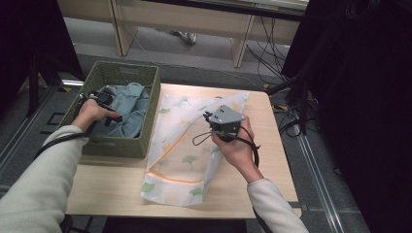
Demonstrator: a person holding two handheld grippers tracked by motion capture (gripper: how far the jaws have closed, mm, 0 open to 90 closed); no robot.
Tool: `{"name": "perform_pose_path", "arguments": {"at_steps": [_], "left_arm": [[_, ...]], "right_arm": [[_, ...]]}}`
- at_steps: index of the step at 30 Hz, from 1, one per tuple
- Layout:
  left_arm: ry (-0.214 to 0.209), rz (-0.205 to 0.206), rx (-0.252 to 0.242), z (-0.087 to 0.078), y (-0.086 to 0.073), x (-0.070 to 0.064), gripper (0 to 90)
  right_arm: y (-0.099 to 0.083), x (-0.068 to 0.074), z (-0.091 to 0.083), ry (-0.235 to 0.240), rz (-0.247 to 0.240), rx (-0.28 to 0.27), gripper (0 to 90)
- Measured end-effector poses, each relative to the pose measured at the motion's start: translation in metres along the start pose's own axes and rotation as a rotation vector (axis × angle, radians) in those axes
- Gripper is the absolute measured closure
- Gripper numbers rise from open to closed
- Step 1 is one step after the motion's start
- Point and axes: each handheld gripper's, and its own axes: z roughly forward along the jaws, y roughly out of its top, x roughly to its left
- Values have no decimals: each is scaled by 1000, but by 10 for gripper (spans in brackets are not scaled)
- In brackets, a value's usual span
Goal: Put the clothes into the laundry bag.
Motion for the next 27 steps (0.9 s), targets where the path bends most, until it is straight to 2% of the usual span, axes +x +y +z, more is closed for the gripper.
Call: {"name": "perform_pose_path", "arguments": {"at_steps": [1,4,7,10,13,15,17,21,23,27], "left_arm": [[6,-1,3,1,0,0,339],[15,7,12,0,-1,2,502],[-2,10,25,0,-2,1,660],[-5,9,34,0,-1,-2,748],[-7,5,16,-4,-1,-2,786],[-28,-8,-27,-10,-2,1,798],[-43,-23,-96,-19,-3,4,803],[-45,-52,-290,-45,-6,8,808],[-36,-45,-371,-60,-8,9,809],[-45,-48,-505,-83,-12,8,812]], "right_arm": [[0,0,0,2,0,2,897],[0,0,0,0,-2,8,897],[0,-1,0,2,-1,8,897],[-1,-1,0,2,0,11,897],[-2,-1,0,3,1,15,897],[-2,-2,0,-1,-1,14,897],[-3,-2,1,1,7,18,897],[-3,-2,1,-11,4,14,898],[-3,-2,0,-8,5,15,898],[-3,-3,0,-11,8,14,898]]}}
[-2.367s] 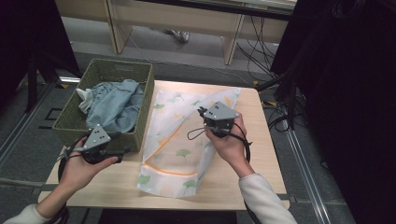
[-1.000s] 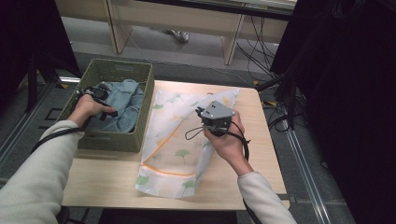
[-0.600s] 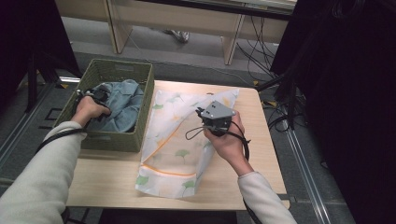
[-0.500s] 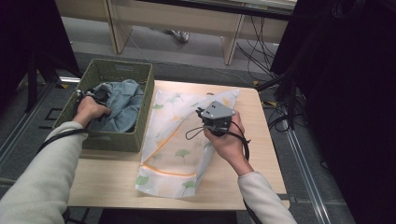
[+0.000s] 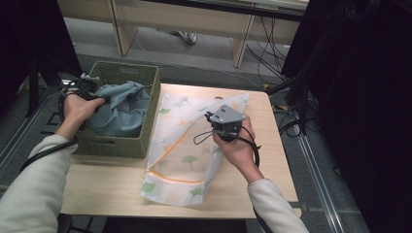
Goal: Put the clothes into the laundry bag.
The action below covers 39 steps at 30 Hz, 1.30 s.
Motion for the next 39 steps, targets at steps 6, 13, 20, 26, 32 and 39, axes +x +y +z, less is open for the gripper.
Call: {"name": "perform_pose_path", "arguments": {"at_steps": [6,13,20,26,32,39], "left_arm": [[-16,-20,-209,-31,9,-2,830],[-11,10,-343,-61,17,-8,833],[-18,30,-443,-89,27,-16,834],[-35,40,-522,-110,33,-20,835],[-67,38,-589,-132,37,-25,834],[-101,62,-628,-155,42,-35,835]], "right_arm": [[-1,0,0,-3,1,-4,898],[-2,-1,0,-3,11,-1,898],[-2,-1,1,-2,11,-2,898],[-2,0,1,-3,10,-2,898],[-2,0,1,-3,11,-1,898],[-2,1,1,-4,17,1,898]]}}
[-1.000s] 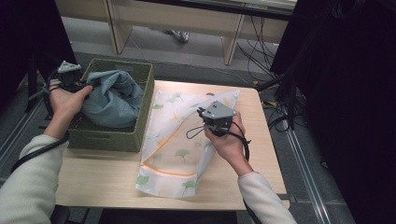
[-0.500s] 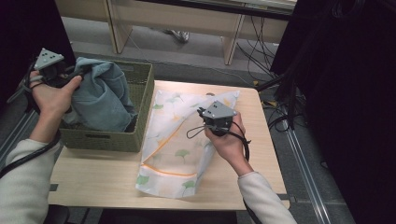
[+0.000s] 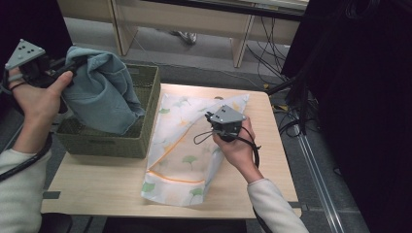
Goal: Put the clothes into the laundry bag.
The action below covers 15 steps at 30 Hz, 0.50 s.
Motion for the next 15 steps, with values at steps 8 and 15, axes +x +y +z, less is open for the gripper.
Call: {"name": "perform_pose_path", "arguments": {"at_steps": [8,15], "left_arm": [[-25,17,-28,-10,16,-13,834],[-47,8,-45,-16,24,-23,834]], "right_arm": [[0,0,1,1,-8,1,898],[0,-1,1,-2,-12,-1,898]]}}
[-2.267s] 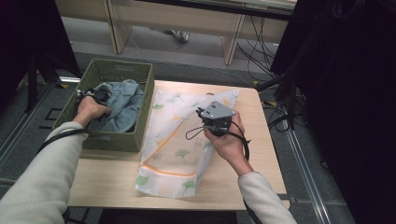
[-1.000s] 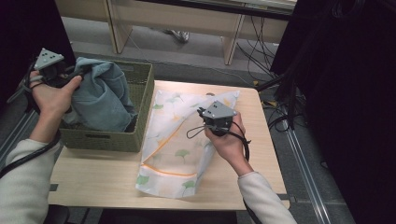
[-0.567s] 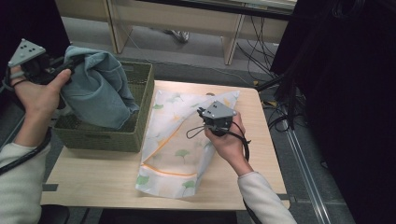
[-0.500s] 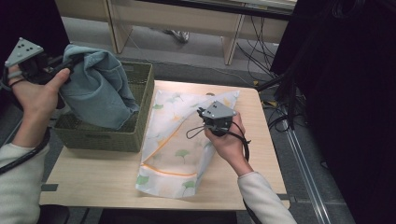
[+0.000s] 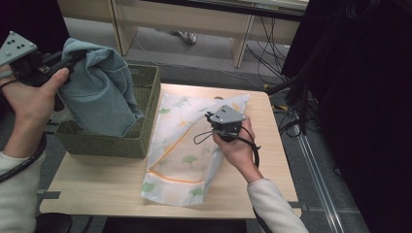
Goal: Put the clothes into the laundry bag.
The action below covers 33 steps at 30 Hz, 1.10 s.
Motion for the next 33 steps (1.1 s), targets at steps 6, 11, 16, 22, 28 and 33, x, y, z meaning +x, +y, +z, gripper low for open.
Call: {"name": "perform_pose_path", "arguments": {"at_steps": [6,11,16,22,28,33], "left_arm": [[-19,9,-25,-3,9,-6,834],[-44,35,-43,-6,15,-13,834],[-61,65,-57,-9,22,-21,834],[-67,64,-67,-10,25,-23,834],[-80,74,-72,-12,28,-27,834],[-88,80,-77,-15,30,-30,834]], "right_arm": [[0,1,0,3,5,1,898],[0,0,0,0,1,0,898],[0,0,0,-1,2,-1,898],[0,0,0,2,8,2,898],[0,0,0,3,9,3,899],[0,1,0,2,11,3,898]]}}
